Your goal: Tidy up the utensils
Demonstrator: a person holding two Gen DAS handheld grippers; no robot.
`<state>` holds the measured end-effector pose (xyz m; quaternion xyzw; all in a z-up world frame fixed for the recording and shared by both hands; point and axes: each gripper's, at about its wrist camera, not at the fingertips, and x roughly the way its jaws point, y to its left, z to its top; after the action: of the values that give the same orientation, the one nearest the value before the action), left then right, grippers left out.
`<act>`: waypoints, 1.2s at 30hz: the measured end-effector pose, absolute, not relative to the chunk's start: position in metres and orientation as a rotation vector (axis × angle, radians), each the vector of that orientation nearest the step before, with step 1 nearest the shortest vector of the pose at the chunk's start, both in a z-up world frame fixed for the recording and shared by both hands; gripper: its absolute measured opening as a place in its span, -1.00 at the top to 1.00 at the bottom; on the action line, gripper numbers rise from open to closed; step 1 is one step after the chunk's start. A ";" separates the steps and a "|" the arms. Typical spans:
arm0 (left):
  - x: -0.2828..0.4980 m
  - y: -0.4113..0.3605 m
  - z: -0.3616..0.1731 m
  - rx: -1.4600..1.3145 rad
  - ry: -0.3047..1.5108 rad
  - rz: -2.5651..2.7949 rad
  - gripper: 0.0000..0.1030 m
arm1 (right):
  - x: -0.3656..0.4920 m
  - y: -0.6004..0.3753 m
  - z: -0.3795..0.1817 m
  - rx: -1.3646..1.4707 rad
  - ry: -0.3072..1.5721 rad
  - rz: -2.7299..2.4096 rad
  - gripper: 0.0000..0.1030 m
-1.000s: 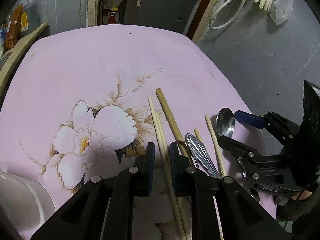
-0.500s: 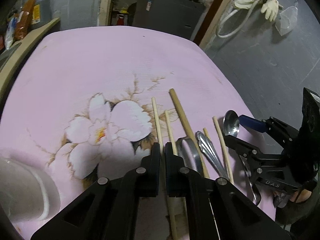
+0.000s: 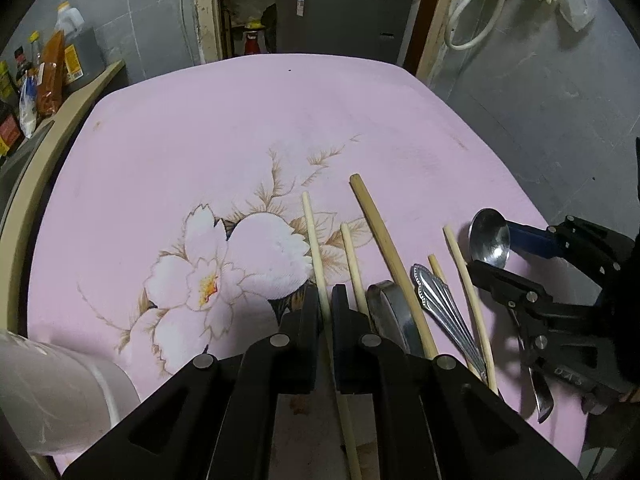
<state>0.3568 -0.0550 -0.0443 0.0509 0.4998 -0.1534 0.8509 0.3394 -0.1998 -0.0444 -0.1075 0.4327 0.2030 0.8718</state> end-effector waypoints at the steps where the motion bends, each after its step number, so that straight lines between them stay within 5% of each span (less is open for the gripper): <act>1: 0.355 -0.054 -0.044 0.100 1.050 -0.322 0.91 | 0.339 -0.199 -0.044 -0.227 0.903 0.423 0.23; 12: 0.309 -0.034 -0.028 -0.015 0.939 -0.354 0.95 | 0.310 -0.199 -0.027 -0.252 0.760 0.384 0.25; 28: 0.206 -0.031 0.031 -0.048 0.397 -0.338 0.95 | 0.225 -0.185 0.007 -0.356 0.274 0.251 0.25; 36: 0.191 -0.005 0.052 -0.125 0.306 -0.340 0.95 | 0.208 -0.173 0.035 -0.386 0.112 0.211 0.26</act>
<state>0.1907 -0.0048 0.0520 -0.0619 0.1513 -0.1686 0.9720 0.2079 -0.1728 0.0354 -0.1915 0.0556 0.1044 0.9743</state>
